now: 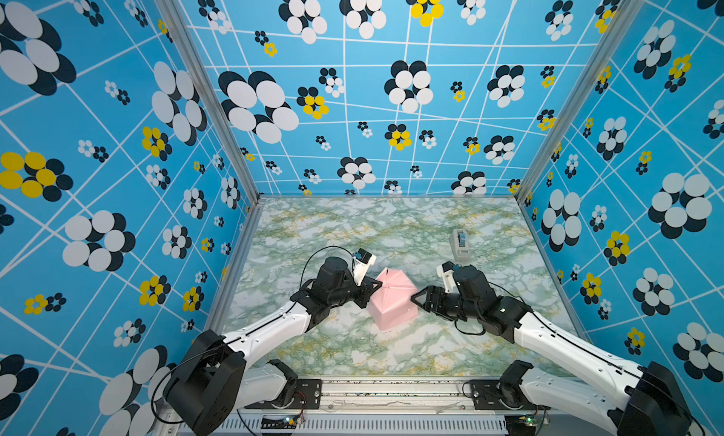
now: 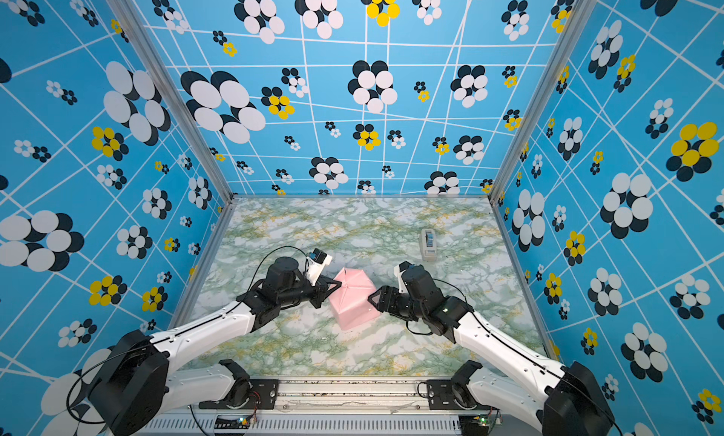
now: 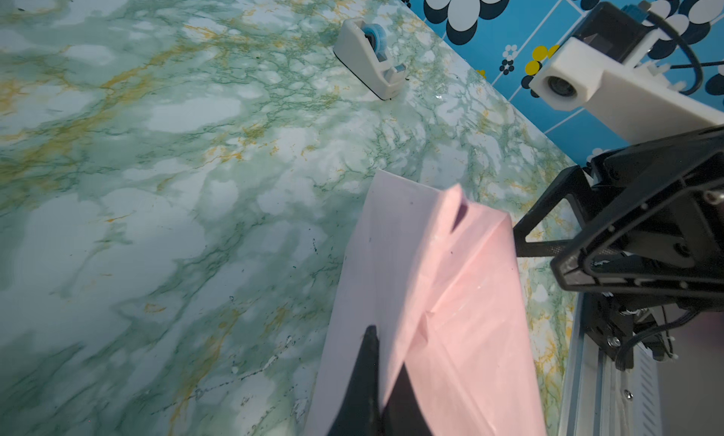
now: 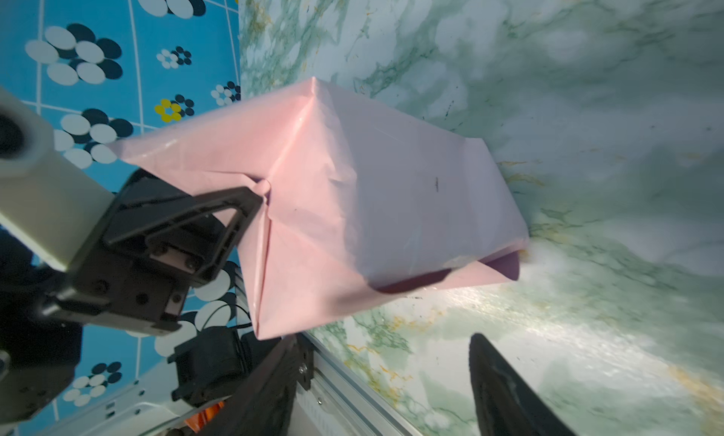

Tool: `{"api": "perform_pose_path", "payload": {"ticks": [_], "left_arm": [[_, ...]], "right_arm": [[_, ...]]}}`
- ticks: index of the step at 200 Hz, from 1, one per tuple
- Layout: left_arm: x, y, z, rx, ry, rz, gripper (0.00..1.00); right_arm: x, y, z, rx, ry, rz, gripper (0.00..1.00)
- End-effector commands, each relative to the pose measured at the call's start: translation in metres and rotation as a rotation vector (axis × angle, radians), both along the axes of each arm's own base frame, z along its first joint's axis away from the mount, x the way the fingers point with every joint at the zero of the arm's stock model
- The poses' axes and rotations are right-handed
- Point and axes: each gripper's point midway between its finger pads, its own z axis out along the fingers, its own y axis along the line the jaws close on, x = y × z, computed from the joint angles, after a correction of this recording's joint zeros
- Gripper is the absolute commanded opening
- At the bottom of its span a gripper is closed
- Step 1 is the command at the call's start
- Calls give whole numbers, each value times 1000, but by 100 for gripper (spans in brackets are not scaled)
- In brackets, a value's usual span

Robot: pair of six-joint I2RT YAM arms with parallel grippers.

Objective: Wrap the gift box in paper

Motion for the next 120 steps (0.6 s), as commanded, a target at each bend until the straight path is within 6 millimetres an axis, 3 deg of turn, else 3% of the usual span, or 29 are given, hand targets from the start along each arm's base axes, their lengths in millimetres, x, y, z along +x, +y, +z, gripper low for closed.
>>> {"api": "perform_pose_path", "payload": {"ticks": [1, 34, 63, 89, 120], "left_arm": [[0, 14, -8, 53, -8, 114, 2], [-6, 18, -2, 49, -52, 176, 2], [-8, 22, -4, 67, -72, 219, 11], [-8, 24, -4, 90, -92, 264, 4], [-6, 29, -5, 130, -115, 315, 0]], "right_arm": [[22, 19, 21, 126, -19, -76, 70], [38, 35, 20, 125, -51, -43, 67], [57, 44, 19, 99, -101, -18, 65], [72, 45, 23, 67, -132, 10, 67], [57, 34, 22, -30, -69, 16, 71]]}}
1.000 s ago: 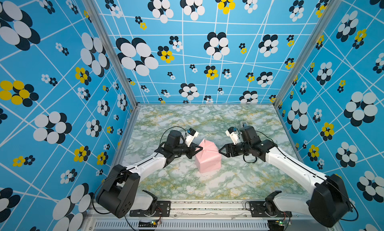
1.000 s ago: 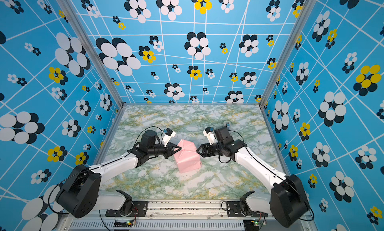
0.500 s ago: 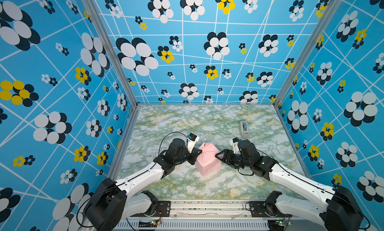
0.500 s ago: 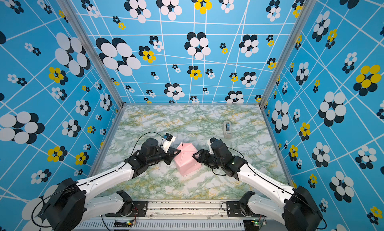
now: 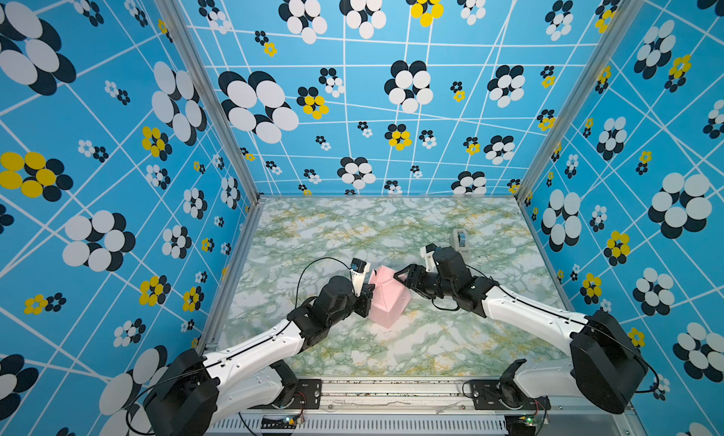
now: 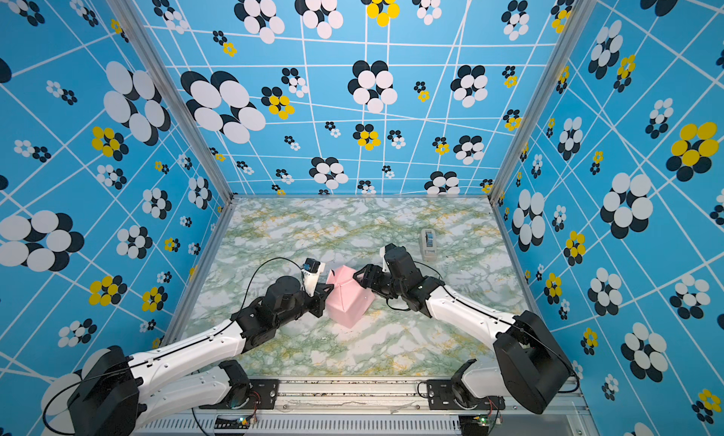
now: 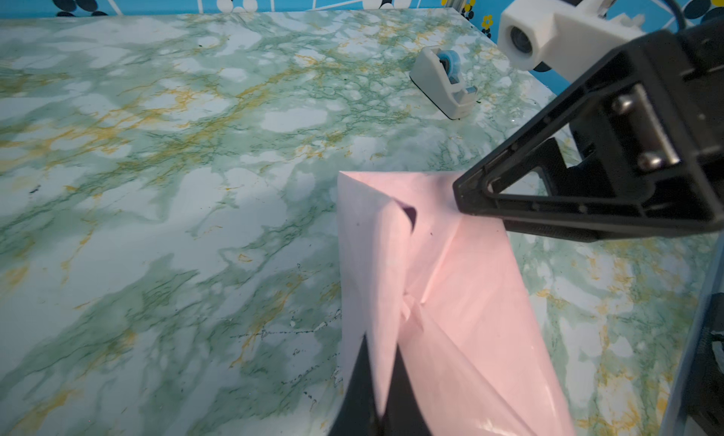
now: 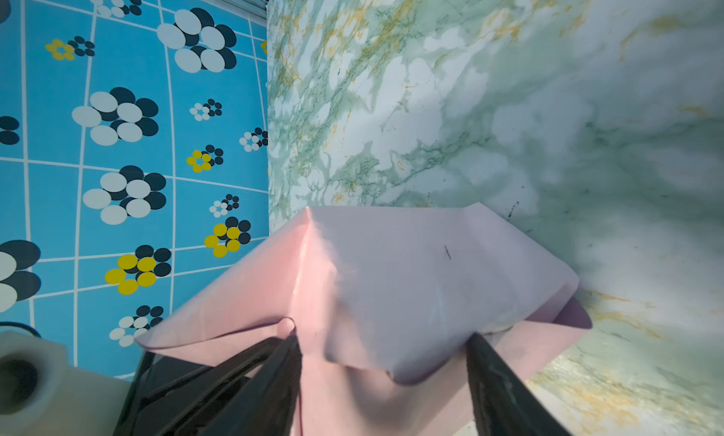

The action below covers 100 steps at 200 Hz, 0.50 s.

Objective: Wrap the gift box in paper

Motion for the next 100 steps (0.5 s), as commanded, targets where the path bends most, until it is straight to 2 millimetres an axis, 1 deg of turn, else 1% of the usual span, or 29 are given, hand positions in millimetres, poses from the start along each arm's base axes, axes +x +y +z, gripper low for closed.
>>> {"api": "perform_pose_path", "payload": {"ticks": [1, 20, 43, 63, 79, 92, 100], "left_arm": [[1, 11, -6, 43, -10, 69, 0], [1, 13, -6, 58, -18, 78, 0], [0, 10, -6, 78, -29, 64, 1], [-1, 6, -5, 85, -33, 43, 5], [-3, 2, -3, 79, -44, 24, 11], [-2, 0, -2, 80, -53, 17, 17], [-2, -1, 1, 81, -61, 12, 19]], "right_arm": [[-10, -4, 13, -54, -9, 28, 71], [-28, -9, 10, -76, 37, 2, 72], [-39, -5, 7, -56, 80, -40, 72], [-36, 4, 5, -69, 91, -32, 72], [-32, 12, 3, -75, 86, -14, 71], [-30, 12, -2, -101, 86, -7, 68], [-29, 12, -6, -117, 85, -6, 66]]}}
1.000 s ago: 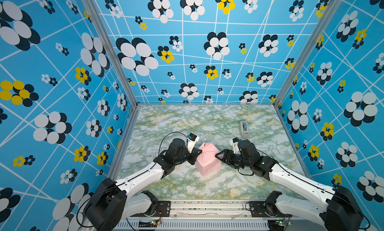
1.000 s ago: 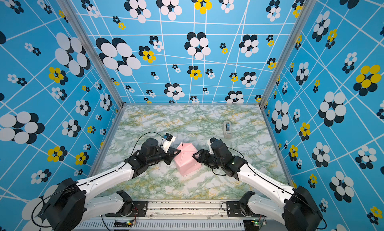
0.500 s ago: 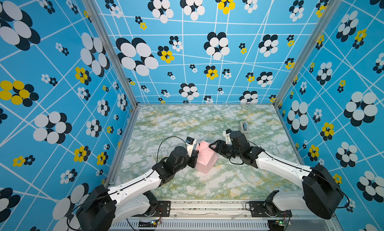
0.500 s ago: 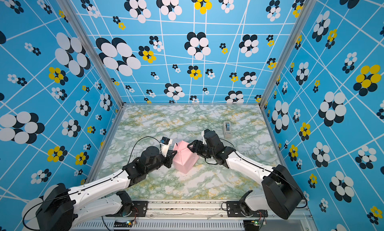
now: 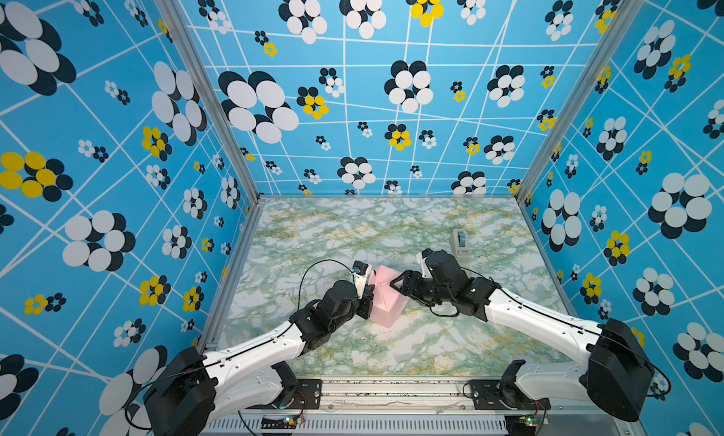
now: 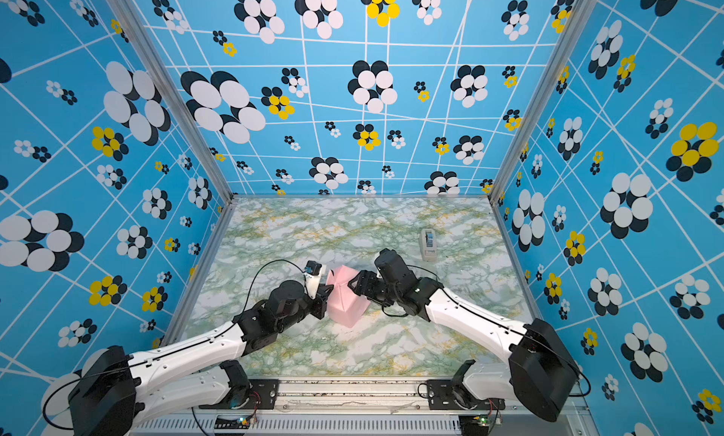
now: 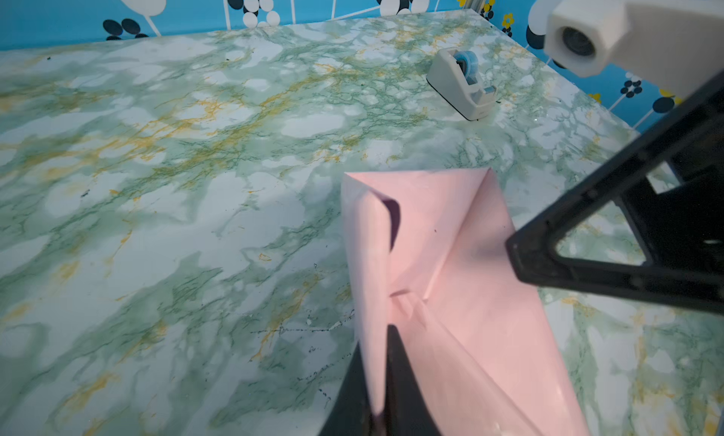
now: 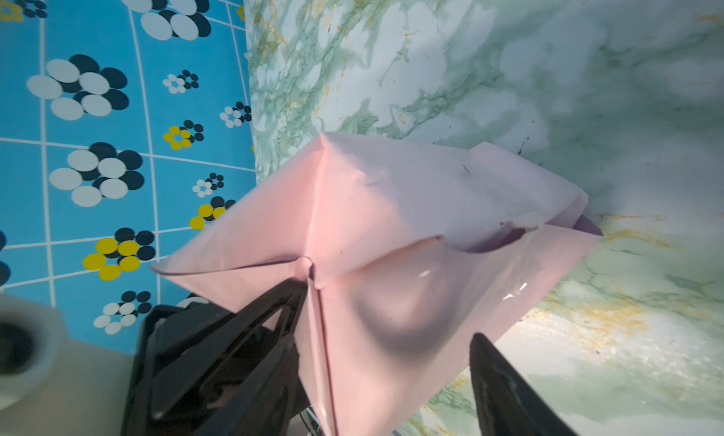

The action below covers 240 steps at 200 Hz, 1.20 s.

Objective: Wrap the gift box in paper

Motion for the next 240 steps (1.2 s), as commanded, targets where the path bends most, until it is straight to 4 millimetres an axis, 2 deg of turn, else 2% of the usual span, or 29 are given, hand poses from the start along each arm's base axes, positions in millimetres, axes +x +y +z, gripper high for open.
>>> {"api": "perform_pose_path", "payload": {"ticks": [1, 29, 46, 72, 99, 127, 149, 184, 216, 240], "left_arm": [[0, -2, 1, 31, -18, -16, 19], [1, -7, 9, 59, -47, -39, 17], [1, -9, 13, 81, -67, -53, 16], [1, -10, 21, 99, -102, -66, 20], [-2, -16, 25, 120, -124, -107, 15], [-4, -27, 22, 139, -123, -160, 16], [-5, -34, 19, 148, -116, -198, 17], [-9, -42, 14, 161, -100, -246, 20], [-12, -40, 3, 190, -76, -259, 21], [-13, -40, -7, 215, -52, -269, 21]], "right_arm": [[6, 0, -2, -46, -9, -6, 65], [7, -2, -14, -80, -6, 1, 49], [7, -2, -18, -90, -2, 5, 44], [6, -3, -20, -95, 0, 9, 41], [7, -4, -18, -84, -7, 12, 40], [8, 2, -15, -59, -13, 29, 41], [9, 6, -12, -37, -20, 40, 42], [11, 8, 2, 28, -46, 42, 54], [12, -5, 22, 85, -88, 22, 67], [13, -15, 42, 163, -113, -18, 72]]}}
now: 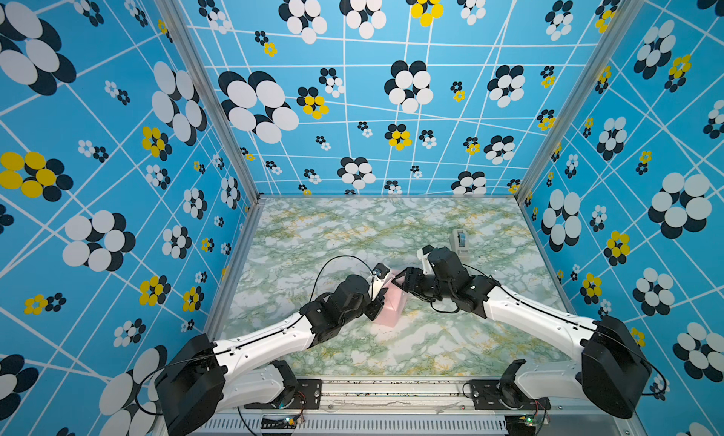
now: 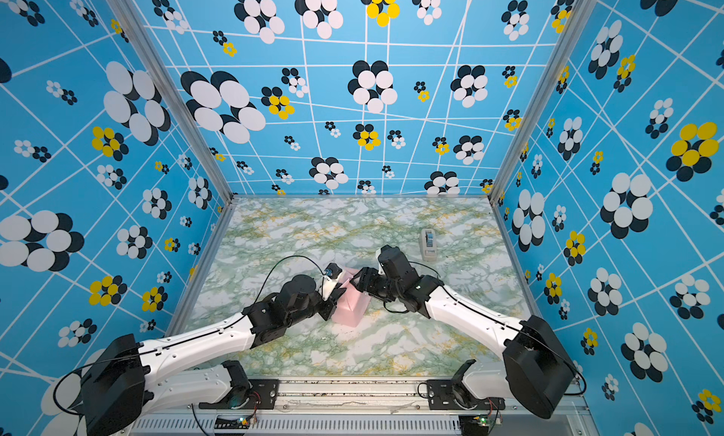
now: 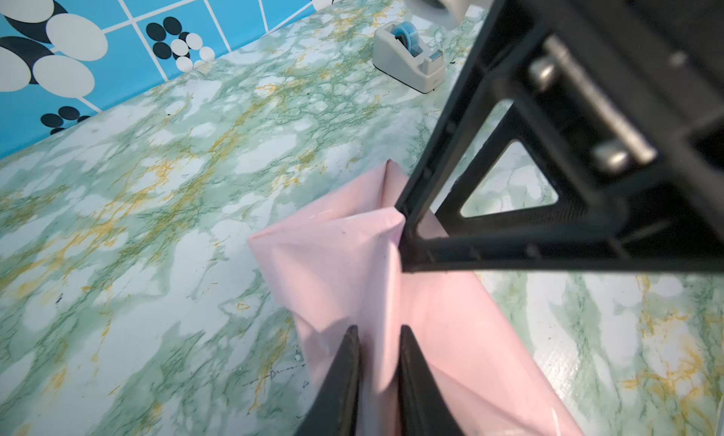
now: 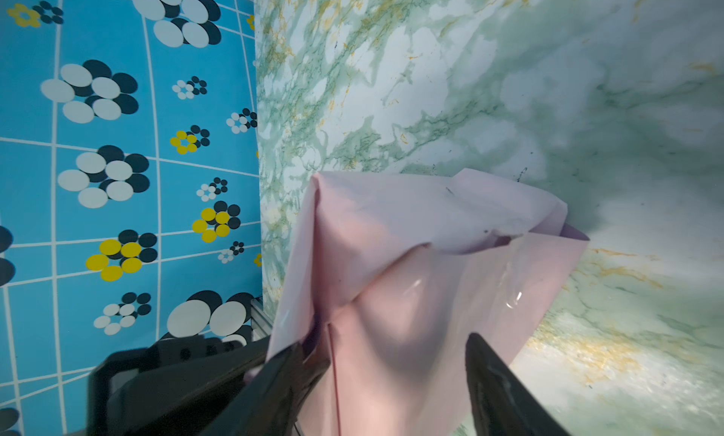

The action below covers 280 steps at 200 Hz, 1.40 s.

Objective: Wrap the gift box in paper

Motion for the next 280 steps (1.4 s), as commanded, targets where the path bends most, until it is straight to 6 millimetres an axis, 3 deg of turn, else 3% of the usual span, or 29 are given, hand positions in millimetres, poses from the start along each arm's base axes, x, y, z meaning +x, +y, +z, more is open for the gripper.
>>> {"api": "perform_pose_path", "payload": {"ticks": [1, 21, 38, 71, 122, 165, 182, 206, 223, 248, 280], "left_arm": [[-6, -6, -10, 43, 33, -47, 21], [-6, -6, -13, 52, 42, -50, 21], [-6, -7, -14, 57, 44, -54, 21], [-8, -9, -16, 76, 53, -69, 24], [-11, -11, -17, 94, 59, -99, 26], [-16, -18, -14, 84, 77, -140, 34], [-17, -19, -7, 64, 79, -146, 42], [-17, -19, 9, 15, 81, -126, 64], [-13, -13, 26, -50, 101, -79, 74], [0, 7, 43, -173, 169, 77, 78], [18, 35, 25, -320, 392, 264, 78]], "right_arm": [[1, -5, 28, 103, -49, -16, 72], [0, -6, 39, 114, -41, -22, 74], [-3, -2, 35, 86, 12, -7, 75], [-6, -7, 6, -80, 107, 1, 77], [-6, 8, -4, -69, 151, 37, 77], [-11, -2, -33, -190, 197, 43, 72], [-11, -11, -39, -234, 193, 28, 69], [-15, -17, -50, -266, 207, 30, 66], [-16, -16, -53, -265, 211, 33, 64], [-16, -14, -54, -249, 196, 47, 59], [-15, -1, -52, -175, 182, 94, 48]]}}
